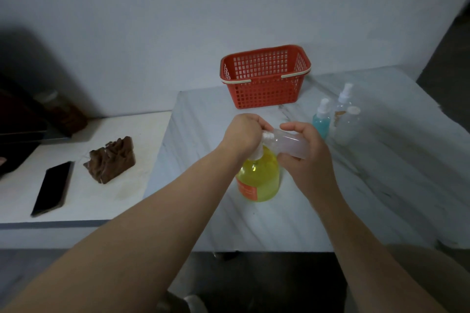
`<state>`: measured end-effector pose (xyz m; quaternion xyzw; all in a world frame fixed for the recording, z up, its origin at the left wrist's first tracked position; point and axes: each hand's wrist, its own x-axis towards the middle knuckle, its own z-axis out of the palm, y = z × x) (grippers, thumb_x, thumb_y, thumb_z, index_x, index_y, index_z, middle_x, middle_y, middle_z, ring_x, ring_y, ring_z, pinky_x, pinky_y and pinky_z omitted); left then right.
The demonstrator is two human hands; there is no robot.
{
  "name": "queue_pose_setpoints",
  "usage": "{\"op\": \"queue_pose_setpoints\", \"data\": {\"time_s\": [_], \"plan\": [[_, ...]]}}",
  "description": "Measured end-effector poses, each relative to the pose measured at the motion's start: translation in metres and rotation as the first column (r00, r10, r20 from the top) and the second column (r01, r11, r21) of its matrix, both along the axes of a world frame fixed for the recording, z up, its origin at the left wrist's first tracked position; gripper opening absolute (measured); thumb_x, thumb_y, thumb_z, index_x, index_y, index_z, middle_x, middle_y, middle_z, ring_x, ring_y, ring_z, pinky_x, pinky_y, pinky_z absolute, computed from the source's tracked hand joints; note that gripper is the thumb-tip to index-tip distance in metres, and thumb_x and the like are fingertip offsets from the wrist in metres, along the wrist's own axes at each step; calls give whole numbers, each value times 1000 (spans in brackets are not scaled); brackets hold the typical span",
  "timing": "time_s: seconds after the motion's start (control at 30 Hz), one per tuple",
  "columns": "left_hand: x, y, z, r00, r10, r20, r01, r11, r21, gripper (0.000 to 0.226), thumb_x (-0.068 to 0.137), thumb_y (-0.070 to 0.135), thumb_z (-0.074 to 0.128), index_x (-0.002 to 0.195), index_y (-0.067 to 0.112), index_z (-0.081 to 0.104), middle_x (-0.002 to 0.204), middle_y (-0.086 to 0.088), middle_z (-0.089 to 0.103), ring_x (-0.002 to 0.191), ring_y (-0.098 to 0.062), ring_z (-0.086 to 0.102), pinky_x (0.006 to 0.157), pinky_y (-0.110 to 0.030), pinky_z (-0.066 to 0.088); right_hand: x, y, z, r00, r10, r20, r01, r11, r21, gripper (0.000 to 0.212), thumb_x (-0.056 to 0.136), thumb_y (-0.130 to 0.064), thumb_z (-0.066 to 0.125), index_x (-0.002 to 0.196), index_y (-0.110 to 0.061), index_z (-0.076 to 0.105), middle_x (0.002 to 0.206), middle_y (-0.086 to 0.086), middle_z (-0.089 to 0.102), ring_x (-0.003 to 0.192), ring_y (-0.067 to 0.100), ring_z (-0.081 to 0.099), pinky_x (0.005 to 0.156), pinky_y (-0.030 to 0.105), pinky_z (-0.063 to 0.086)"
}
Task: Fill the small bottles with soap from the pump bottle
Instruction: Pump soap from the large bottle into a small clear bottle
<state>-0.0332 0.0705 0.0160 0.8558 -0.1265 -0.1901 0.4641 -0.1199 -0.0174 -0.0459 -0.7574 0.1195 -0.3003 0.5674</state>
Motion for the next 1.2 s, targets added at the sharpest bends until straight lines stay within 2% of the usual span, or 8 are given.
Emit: {"op": "queue_pose_setpoints", "data": {"time_s": [0.17, 0.3, 0.37, 0.53, 0.7, 0.8, 0.93, 1.2], "plan": [[-7, -1, 2, 997, 71, 5, -71, 995, -65, 41, 78, -12, 33, 61, 16, 59, 68, -2, 59, 65, -14, 52, 57, -22, 42, -4, 1, 4, 1000, 11, 29, -12, 1000, 21, 42, 61, -6, 62, 100, -22, 58, 95, -18, 60, 80, -10, 56, 66, 3, 39], [-7, -3, 6, 995, 89, 41, -88, 996, -21, 45, 80, -14, 36, 59, 19, 57, 65, 4, 57, 59, -9, 50, 43, -10, 40, -6, -1, 7, 999, 18, 28, -19, 999, 38, 44, 66, 2, 66, 100, -24, 58, 94, -18, 61, 80, -10, 57, 67, 4, 40], [-7, -3, 11, 995, 99, -8, -99, 992, -74, 43, 82, -11, 34, 61, 16, 59, 67, -1, 58, 63, -14, 51, 49, -17, 42, -6, -1, 9, 999, 21, 27, -22, 999, 34, 47, 66, 5, 65, 100, -25, 57, 95, -18, 61, 82, -11, 56, 67, 3, 39], [-8, -2, 20, 999, 47, -18, -49, 995, -92, 36, 83, -8, 37, 70, 12, 63, 71, -2, 59, 61, -12, 48, 36, -12, 32, -5, -2, 9, 1000, 21, 19, -22, 999, 37, 46, 63, -2, 61, 100, -28, 57, 97, -19, 60, 86, -9, 56, 69, 3, 39], [-7, 0, 18, 998, -55, 16, 54, 998, 42, 31, 86, -9, 39, 82, 13, 60, 72, 0, 54, 56, -8, 50, 44, -12, 39, -3, -2, 8, 1000, 26, 17, -26, 999, 42, 48, 67, 12, 62, 101, -23, 59, 94, -17, 62, 81, -9, 57, 68, 5, 41], [-6, -1, 18, 999, -40, -27, 40, 999, 0, 34, 83, -11, 39, 70, 13, 59, 69, -2, 55, 62, -11, 49, 54, -19, 40, -2, -2, 7, 1000, 20, 16, -20, 999, 36, 47, 67, 12, 63, 100, -21, 59, 94, -16, 61, 80, -8, 57, 67, 5, 41], [-3, -1, 10, 998, -55, -12, 55, 998, 36, 36, 80, -15, 45, 66, 16, 57, 66, 2, 56, 60, -9, 51, 47, -12, 41, 0, -3, 6, 1000, 17, 13, -17, 1000, -3, 46, 65, 10, 66, 100, -20, 59, 93, -18, 60, 79, -9, 56, 66, 4, 39], [2, -1, -4, 999, 12, -32, -13, 999, -32, 42, 73, -15, 33, 64, 15, 61, 68, -5, 60, 62, -15, 53, 52, -22, 39, 1, -3, 1, 1000, 14, -20, -14, 1000, 27, 40, 68, -1, 73, 101, -19, 60, 81, -14, 60, 69, -6, 57, 59, 6, 39]]}}
